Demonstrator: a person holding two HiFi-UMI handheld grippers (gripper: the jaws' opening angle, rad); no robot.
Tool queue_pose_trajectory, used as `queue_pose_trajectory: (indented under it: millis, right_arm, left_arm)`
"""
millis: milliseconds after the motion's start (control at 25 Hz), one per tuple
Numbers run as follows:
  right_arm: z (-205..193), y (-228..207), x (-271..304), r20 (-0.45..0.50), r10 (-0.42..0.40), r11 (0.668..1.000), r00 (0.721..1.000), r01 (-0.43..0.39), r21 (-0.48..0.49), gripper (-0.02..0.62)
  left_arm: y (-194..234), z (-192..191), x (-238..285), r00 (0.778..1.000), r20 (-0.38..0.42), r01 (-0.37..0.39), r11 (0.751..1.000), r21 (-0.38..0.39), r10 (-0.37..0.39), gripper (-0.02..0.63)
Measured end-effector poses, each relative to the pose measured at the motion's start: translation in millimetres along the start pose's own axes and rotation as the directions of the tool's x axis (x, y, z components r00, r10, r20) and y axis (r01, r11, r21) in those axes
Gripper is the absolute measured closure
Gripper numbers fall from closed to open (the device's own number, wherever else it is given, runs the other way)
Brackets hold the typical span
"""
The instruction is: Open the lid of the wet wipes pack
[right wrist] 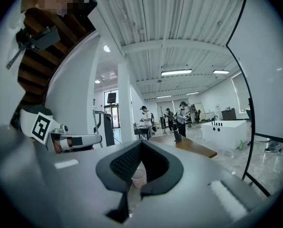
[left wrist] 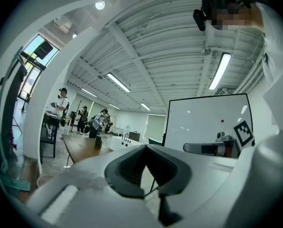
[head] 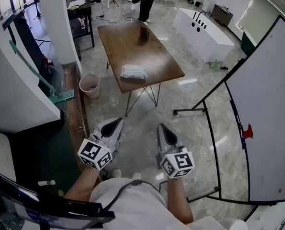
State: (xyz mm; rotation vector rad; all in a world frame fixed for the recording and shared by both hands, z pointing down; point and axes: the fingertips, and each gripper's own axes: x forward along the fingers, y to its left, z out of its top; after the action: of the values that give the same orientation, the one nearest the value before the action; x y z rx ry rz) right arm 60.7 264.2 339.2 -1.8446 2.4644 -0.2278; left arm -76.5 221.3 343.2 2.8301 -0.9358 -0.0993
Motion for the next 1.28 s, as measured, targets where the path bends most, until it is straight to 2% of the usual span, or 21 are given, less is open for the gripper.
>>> queue_pose_trajectory:
  millis: [400,560,960,1280]
  right_arm:
    - [-2,19,8,-0.011,0.000,1.000,1.000,0.000,-0.018,0.588]
    - [-4,28,14,-0.002,0.005,1.000,1.000,-0.005,0.008,0.588]
    - [-16,42,21,-0.003,-0.051,0.998,0.999,0.051,0.032,0.586]
    - [-15,55,33,-0.022,-0.053,0.998,0.998,0.053,0.019,0.586]
  left_arm:
    - [20,8,-18,1.000,0.013,-0.016,1.000,0.001,0.016,0.601]
    - [34,8,-26,1.000,0.012,-0.010,1.000,-0.003,0.010,0.601]
    - [62,2,-50,1.000,0.007,0.028,0.999,-0.029,-0.028,0.601]
    - [82,1,-64,1.000,0.007,0.010,0.999,-0.049,-0.010,0.601]
